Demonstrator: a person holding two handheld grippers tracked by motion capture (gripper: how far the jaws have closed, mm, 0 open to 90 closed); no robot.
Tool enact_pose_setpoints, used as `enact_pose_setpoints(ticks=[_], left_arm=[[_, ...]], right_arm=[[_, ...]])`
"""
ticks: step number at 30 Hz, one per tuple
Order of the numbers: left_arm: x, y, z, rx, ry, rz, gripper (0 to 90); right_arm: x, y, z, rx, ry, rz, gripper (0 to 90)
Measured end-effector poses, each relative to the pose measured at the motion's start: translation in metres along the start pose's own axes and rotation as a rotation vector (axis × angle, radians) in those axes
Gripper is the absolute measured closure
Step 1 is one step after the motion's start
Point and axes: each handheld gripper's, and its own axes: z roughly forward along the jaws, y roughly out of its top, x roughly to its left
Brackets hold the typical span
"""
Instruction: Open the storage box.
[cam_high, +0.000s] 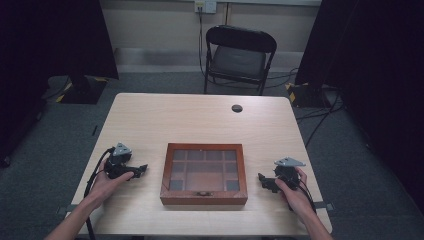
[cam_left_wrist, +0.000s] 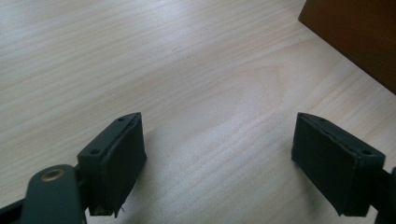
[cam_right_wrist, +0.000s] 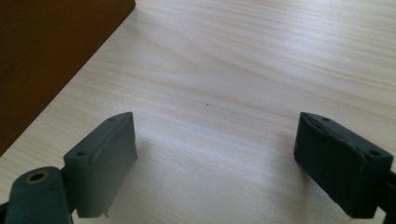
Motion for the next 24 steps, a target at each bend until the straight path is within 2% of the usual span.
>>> enact_pose_setpoints(ticks=[5, 11, 12, 15, 17, 20, 24], left_arm=[[0.0, 0.003, -0.002, 0.022, -0.009, -0.002, 18.7], [-0.002, 0.008, -0.007, 0.007, -0.038, -0.014, 20.4], [-0.003, 0.01, -0.01, -0.018, -0.046, -0.025, 21.0], [-0.005, 0.014, -0.016, -0.034, -0.03, -0.01, 23.8], [-0.006, 0.015, -0.017, -0.044, -0.031, -0.017, 24.9], [-0.009, 0.021, -0.023, -0.057, -0.066, -0.023, 30.1], [-0.015, 0.027, -0.029, -0.076, -0.073, -0.002, 29.7]], right_arm=[[0.0, 0.0, 0.0, 0.0, 0.0, 0.0, 12.4], [0.0, 0.0, 0.0, 0.0, 0.001, 0.0, 12.4], [0.0, 0.0, 0.0, 0.001, 0.0, 0.001, 12.4], [0.0, 0.0, 0.0, 0.001, 0.0, 0.001, 12.4], [0.0, 0.0, 0.0, 0.001, 0.0, 0.001, 12.4], [0.0, 0.0, 0.0, 0.001, 0.0, 0.001, 12.4], [0.0, 0.0, 0.0, 0.001, 0.0, 0.001, 12.4]])
